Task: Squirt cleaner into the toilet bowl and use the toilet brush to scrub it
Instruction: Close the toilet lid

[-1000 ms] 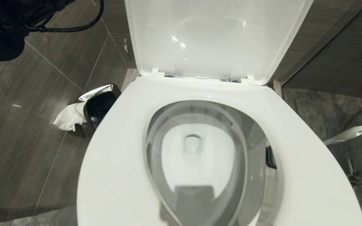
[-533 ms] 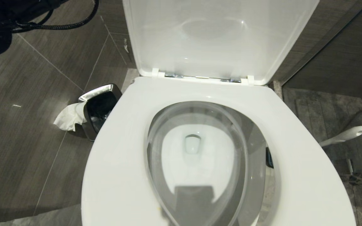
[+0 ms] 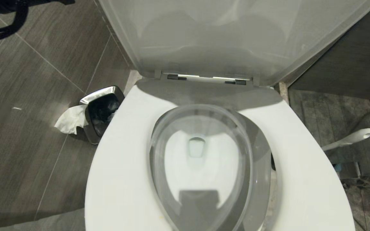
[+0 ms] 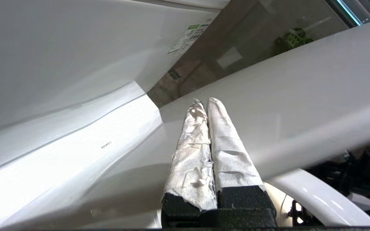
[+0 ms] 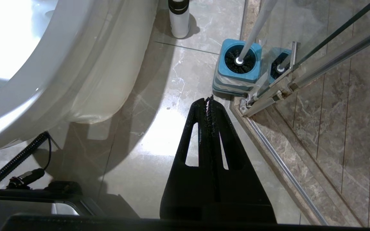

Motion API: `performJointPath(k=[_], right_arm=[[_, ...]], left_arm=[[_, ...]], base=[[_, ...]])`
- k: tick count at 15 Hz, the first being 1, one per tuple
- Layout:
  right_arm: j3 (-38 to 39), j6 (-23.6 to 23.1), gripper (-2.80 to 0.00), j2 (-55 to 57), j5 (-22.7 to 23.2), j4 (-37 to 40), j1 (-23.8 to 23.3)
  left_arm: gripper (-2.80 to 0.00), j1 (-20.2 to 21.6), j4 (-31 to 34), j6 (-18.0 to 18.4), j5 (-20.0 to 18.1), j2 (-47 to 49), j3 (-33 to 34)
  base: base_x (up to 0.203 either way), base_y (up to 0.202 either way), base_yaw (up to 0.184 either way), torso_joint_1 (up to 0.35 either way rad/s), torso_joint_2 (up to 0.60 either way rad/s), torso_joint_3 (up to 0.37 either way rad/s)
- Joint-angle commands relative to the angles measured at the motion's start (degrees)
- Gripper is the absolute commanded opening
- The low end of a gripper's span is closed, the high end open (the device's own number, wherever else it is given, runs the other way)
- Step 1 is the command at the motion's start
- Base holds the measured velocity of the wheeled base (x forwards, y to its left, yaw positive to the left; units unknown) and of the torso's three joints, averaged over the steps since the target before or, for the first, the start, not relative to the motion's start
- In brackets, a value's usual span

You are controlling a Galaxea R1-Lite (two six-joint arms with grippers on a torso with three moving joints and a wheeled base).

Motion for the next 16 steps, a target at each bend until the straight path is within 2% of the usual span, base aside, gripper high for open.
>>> performJointPath(k=[1,11,14,16], right_arm=[[-0.01,-0.03,-2.80,0.05,0.04,0.02,0.00],[0.01,-0.03,-2.80,0.05,0.04,0.02,0.00],[-0.01,-0.03,-2.80,0.05,0.04,0.02,0.00],[-0.01,0.02,-2.80,0.05,0.04,0.02,0.00]], left_arm=[[-2.80,0.34,0.42,-0.10,-0.35,-2.68,0.29],[-2.80,0.42,3.66,-0.69,-3.34,-7.93,6.27],[-2.80,0.57,8.97,-2.41,-7.09,-10.72,6.87],[-2.80,0.60,11.35,-2.47,-7.38,-11.86,6.97]], base=[[0.000,0.000,0.000,0.000,0.00,0.000],[0.000,0.000,0.000,0.000,0.00,0.000],[0.000,0.000,0.000,0.000,0.00,0.000],[0.000,0.000,0.000,0.000,0.00,0.000]])
